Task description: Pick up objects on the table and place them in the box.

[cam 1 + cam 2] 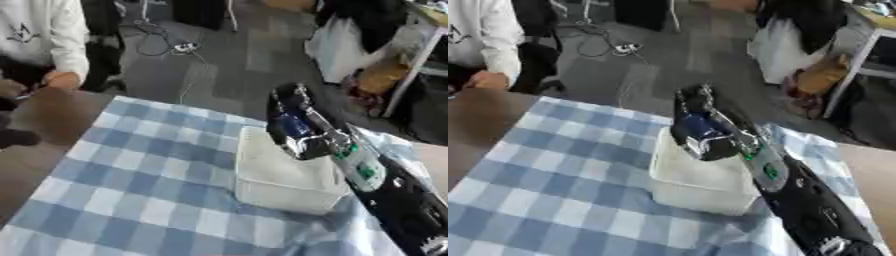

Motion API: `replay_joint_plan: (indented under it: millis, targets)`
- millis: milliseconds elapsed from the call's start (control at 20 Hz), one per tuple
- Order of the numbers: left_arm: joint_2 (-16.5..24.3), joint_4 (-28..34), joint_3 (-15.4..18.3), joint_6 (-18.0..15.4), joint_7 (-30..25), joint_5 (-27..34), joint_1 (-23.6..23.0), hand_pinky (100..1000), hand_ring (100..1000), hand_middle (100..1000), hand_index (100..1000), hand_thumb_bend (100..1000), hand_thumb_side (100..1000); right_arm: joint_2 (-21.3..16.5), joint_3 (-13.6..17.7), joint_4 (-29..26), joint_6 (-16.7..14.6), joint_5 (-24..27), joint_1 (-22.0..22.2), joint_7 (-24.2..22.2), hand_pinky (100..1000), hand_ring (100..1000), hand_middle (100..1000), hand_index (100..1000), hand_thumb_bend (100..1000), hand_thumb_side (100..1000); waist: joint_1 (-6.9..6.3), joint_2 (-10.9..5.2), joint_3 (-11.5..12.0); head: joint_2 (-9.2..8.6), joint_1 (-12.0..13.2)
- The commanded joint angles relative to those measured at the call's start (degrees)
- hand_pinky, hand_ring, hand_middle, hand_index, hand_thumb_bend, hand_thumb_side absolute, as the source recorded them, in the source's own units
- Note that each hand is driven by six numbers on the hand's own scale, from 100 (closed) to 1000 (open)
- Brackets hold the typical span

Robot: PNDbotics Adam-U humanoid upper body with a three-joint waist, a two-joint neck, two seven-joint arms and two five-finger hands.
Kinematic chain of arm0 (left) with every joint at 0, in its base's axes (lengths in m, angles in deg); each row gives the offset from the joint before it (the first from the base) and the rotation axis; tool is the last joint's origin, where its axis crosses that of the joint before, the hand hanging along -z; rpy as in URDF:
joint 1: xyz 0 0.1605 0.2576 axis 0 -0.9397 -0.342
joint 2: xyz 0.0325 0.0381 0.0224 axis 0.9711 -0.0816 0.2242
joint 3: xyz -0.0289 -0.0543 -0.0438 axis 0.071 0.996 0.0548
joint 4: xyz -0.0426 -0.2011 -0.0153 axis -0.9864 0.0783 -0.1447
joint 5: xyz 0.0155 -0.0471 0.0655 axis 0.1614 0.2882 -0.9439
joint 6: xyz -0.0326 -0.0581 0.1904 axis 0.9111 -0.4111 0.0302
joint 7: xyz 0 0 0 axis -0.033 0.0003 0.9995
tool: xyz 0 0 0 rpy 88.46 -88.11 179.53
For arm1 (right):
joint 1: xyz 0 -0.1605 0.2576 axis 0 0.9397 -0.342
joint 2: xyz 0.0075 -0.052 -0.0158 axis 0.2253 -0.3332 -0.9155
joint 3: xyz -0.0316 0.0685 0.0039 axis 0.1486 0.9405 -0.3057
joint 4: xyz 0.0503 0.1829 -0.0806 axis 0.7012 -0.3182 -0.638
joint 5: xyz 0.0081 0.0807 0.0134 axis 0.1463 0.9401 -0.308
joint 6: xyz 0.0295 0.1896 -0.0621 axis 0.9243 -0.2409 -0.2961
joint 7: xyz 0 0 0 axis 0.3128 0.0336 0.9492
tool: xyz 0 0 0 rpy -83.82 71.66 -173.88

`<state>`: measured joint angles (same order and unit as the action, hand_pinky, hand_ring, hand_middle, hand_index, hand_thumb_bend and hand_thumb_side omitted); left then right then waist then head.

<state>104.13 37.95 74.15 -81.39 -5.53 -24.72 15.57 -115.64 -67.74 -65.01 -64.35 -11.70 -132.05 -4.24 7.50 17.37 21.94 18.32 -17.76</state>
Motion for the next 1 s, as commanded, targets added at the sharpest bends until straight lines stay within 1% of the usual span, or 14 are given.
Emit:
replay_joint_plan:
  millis: [50, 100, 150, 200, 250, 300, 450, 650, 800, 900, 1000]
  targets:
    - [0.44, 0.93, 0.17, -0.09, -0.07, 0.19, 0.62, 714, 570, 948, 722, 100, 802, -1.6, 0.67, 1.41, -0.04, -5.75, -0.67, 3.22, 543, 512, 587, 420, 260, 834, -0.58, -0.89, -0.22, -0.59, -0.71]
    - [0.45, 0.93, 0.18, -0.08, -0.06, 0.18, 0.6, 715, 570, 948, 722, 100, 802, -1.57, 0.61, 1.96, -0.04, -7.27, -0.65, 3.97, 618, 558, 637, 475, 290, 870, -0.6, -0.87, -0.24, -0.56, -0.64]
    - [0.47, 0.93, 0.18, -0.07, -0.05, 0.17, 0.59, 715, 570, 948, 722, 100, 802, -1.52, 0.54, 2.45, -0.04, -8.68, -0.65, 4.61, 603, 548, 625, 463, 283, 862, -0.62, -0.85, -0.27, -0.54, -0.61]
    - [0.47, 0.93, 0.19, -0.06, -0.04, 0.17, 0.58, 715, 570, 948, 722, 100, 802, -1.5, 0.47, 2.89, -0.04, -9.95, -0.65, 5.22, 690, 623, 710, 544, 319, 913, -0.63, -0.84, -0.29, -0.52, -0.6]
    - [0.48, 0.93, 0.2, -0.06, -0.03, 0.16, 0.57, 715, 570, 948, 722, 100, 802, -1.5, 0.43, 3.42, -0.04, -11.2, -0.64, 5.46, 672, 606, 692, 527, 313, 902, -0.65, -0.81, -0.32, -0.5, -0.59]
    - [0.49, 0.93, 0.2, -0.06, -0.03, 0.15, 0.56, 715, 570, 948, 722, 100, 801, -1.46, 0.42, 3.87, -0.04, -12.31, -0.66, 5.67, 752, 678, 760, 600, 343, 955, -0.66, -0.8, -0.35, -0.46, -0.57]
    - [0.51, 0.93, 0.23, -0.08, 0.0, 0.13, 0.55, 715, 571, 948, 722, 100, 801, -1.32, 0.48, 4.98, -0.04, -14.99, -0.71, 6.02, 803, 723, 799, 650, 376, 999, -0.68, -0.77, -0.41, -0.41, -0.48]
    - [0.53, 0.93, 0.25, -0.1, 0.01, 0.12, 0.56, 716, 571, 948, 722, 100, 801, -1.19, 0.44, 5.62, -0.04, -17.1, -0.64, 6.84, 817, 737, 815, 672, 410, 1000, -0.7, -0.73, -0.47, -0.45, -0.37]
    - [0.55, 0.93, 0.27, -0.1, 0.01, 0.1, 0.56, 716, 571, 949, 722, 100, 801, -1.11, 0.36, 5.85, -0.04, -18.02, -0.57, 7.67, 817, 737, 817, 674, 402, 1000, -0.7, -0.7, -0.5, -0.48, -0.32]
    - [0.56, 0.93, 0.31, -0.1, 0.02, 0.07, 0.53, 717, 571, 949, 722, 100, 800, -1.03, 0.18, 5.63, -0.04, -17.7, -0.28, 8.49, 809, 739, 819, 677, 387, 1000, -0.66, -0.73, -0.45, -0.52, -0.32]
    - [0.69, 0.93, 0.44, -0.12, 0.14, 0.02, 0.43, 717, 571, 949, 722, 100, 800, -1.33, -0.5, 3.95, -0.04, -15.84, 0.56, 9.35, 797, 740, 818, 681, 373, 1000, -0.58, -0.8, -0.56, -0.75, -0.26]
